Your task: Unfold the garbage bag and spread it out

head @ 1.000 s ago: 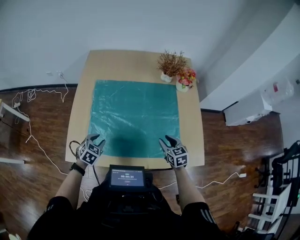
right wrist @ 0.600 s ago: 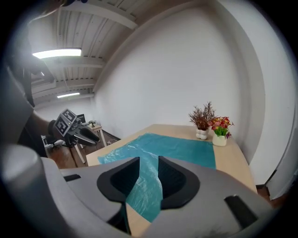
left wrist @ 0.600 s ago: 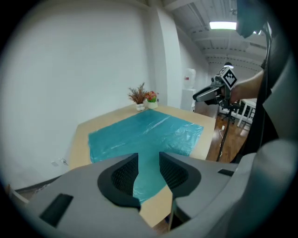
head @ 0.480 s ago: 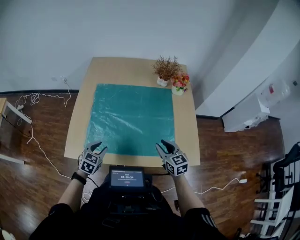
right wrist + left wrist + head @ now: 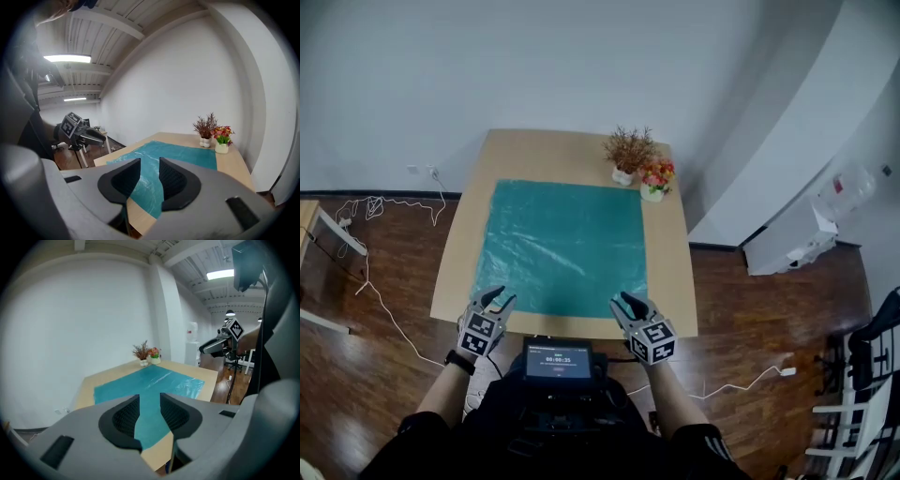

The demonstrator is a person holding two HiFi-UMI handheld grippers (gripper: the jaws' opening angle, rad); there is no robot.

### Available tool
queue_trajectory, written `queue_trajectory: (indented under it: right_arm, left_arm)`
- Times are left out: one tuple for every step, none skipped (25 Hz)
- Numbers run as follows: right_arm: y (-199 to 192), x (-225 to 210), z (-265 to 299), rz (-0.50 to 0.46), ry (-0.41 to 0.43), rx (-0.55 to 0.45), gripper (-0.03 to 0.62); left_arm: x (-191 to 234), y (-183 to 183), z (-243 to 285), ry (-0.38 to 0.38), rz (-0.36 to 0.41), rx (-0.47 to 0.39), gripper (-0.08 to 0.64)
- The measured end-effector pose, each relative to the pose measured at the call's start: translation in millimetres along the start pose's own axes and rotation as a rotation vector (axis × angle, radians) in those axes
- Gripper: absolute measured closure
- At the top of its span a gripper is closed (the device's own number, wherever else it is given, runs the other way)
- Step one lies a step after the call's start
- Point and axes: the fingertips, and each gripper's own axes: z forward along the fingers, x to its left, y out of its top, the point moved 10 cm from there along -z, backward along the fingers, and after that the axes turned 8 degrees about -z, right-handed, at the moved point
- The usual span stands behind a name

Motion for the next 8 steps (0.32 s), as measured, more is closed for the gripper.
queue_trajectory:
  right_arm:
    - [1.6,0.6,-1.4,-0.002,-0.003,-0.005,0.445]
    - [3.3,0.8,-2.7,-0.005,-0.007,-0.01,0.445]
    - [5.2,0.2,-3.9,-0.007,-0.01,-0.014,0.445]
    - [7.0,-0.7,-5.1,-0.009,-0.011,-0.018,0.447]
    - [8.7,-1.7,-6.2,-0.011,-0.012,-0.021,0.448]
    - [10.2,-2.6,-7.0,-0.012,-0.012,-0.023,0.448]
    - [11.7,-3.3,-7.8,-0.013,-0.012,-0.026,0.448]
    - [13.1,-4.0,-8.4,-0.014,-0.012,-0.028,0.448]
  left_arm:
    - [0.4,3.1,-1.2,-0.001,0.001,-0.009,0.412]
    - [0.8,6.0,-2.5,-0.001,0.001,-0.019,0.416]
    - [1.0,8.4,-3.6,-0.001,0.0,-0.029,0.441]
    - [0.9,9.9,-4.5,-0.001,-0.004,-0.035,0.451]
    - [0.7,10.5,-5.2,0.0,-0.009,-0.04,0.451]
    - [0.5,10.5,-5.8,0.002,-0.012,-0.043,0.451]
    - [0.4,10.4,-6.5,0.004,-0.014,-0.045,0.451]
    - [0.4,10.2,-7.2,0.006,-0.015,-0.047,0.449]
